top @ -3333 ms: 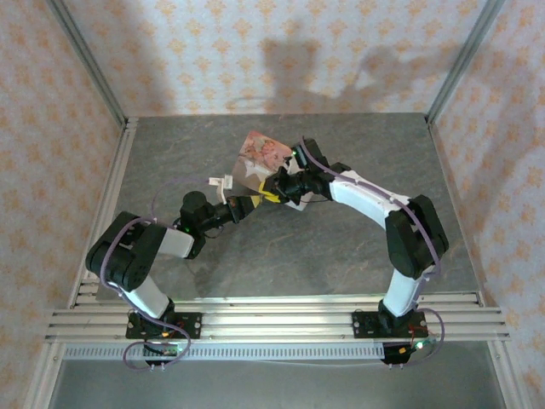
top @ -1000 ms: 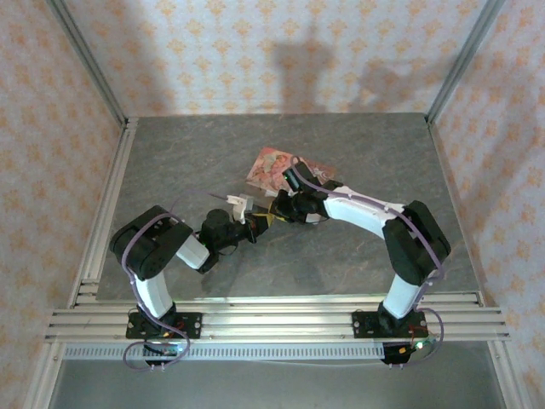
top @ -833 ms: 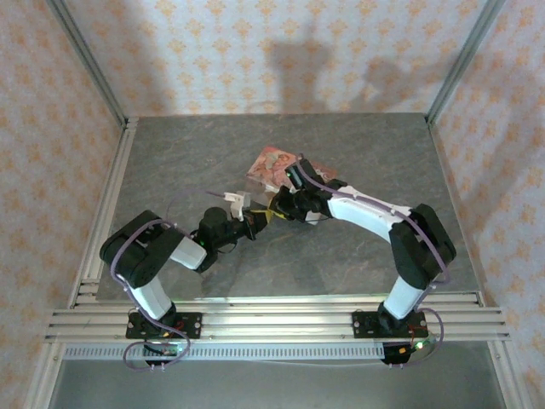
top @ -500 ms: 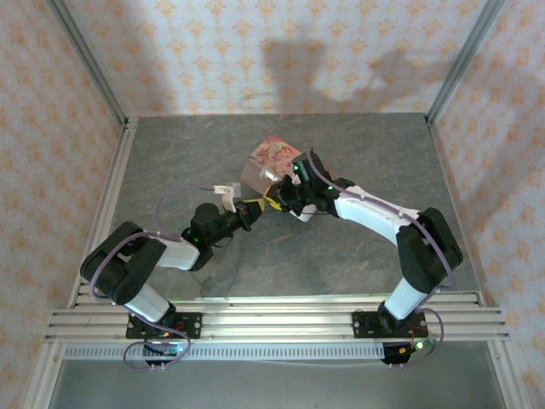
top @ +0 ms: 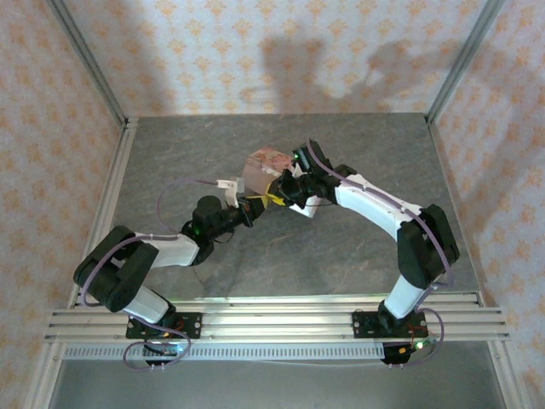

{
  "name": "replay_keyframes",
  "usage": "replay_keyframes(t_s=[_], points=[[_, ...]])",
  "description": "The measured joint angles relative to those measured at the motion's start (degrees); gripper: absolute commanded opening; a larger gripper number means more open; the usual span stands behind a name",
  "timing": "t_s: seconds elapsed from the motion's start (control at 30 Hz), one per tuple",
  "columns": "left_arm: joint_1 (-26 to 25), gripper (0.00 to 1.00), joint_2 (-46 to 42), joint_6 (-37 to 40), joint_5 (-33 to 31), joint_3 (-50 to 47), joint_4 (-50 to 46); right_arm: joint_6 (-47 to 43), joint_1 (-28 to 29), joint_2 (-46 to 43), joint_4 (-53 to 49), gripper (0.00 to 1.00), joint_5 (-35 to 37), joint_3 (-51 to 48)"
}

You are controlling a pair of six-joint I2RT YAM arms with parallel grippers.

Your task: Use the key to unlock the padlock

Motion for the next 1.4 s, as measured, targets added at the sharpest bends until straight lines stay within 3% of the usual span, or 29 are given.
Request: replay_keyframes(t_s=[0.1, 0.27, 0.73, 1.03, 1.4], points=[[0.2, 0.01, 1.8, -0.4, 0.0, 0.5, 1.2, 0.8, -0.1, 0.2, 0.3, 0.0, 1.5, -0.2], [0.2, 0.22, 1.8, -0.3, 1.3, 0.7, 1.2, 1.6, -0.6, -0.8, 1.4, 0.0, 1.0, -2.0], [2.3, 0.53, -1.7, -0.4, 4.1, 0.8, -1.9, 3.3, -2.0, -4.0, 5.3, 0.0, -3.9, -5.1], [7.0, 0.53, -8.1, -1.5, 8.9, 0.2, -2.0, 3.5, -2.0, -4.3, 6.5, 0.0, -4.9, -5.8], [8.1, 0.41, -5.6, -4.5, 16.2, -0.4, 1.5, 3.6, -2.0, -4.3, 6.7, 0.0, -5.0, -6.6]])
